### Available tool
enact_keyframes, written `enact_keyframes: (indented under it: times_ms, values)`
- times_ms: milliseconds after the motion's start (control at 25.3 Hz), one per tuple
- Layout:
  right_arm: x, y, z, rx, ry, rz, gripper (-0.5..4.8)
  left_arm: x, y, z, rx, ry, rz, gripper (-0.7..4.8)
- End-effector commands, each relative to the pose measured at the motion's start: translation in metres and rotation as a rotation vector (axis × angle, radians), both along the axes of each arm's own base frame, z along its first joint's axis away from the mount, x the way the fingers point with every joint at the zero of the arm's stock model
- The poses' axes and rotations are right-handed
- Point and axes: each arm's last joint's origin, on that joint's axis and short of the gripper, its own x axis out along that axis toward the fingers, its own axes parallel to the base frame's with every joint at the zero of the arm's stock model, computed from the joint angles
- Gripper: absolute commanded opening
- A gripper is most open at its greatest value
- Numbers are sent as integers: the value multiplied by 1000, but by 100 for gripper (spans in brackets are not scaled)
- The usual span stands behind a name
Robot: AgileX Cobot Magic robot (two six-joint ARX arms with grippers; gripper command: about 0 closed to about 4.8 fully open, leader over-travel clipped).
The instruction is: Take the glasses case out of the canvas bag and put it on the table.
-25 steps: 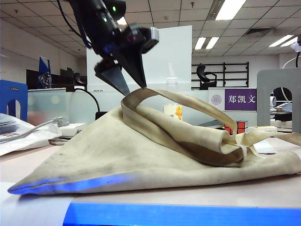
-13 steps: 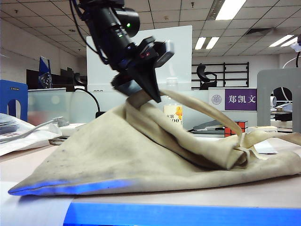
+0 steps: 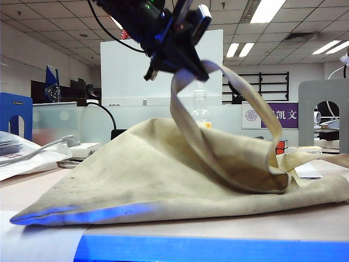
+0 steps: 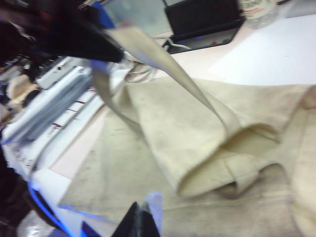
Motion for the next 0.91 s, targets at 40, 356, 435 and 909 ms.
enact_keyframes:
  times_ms: [40, 356, 435, 909]
  values:
    - [2, -1, 1, -57, -38, -24, -4, -14, 6, 27, -109, 93, -2, -6]
    - [12, -7, -1, -77, -5, -106, -4, -58, 31, 91, -232, 89, -8, -6]
    - [14, -8, -2, -95, -7, -103, -4, -69, 38, 105, -249, 69, -7, -6]
    - [50, -1, 4, -107, 70, 75, -4, -119, 24, 109, -192, 175, -166, -6]
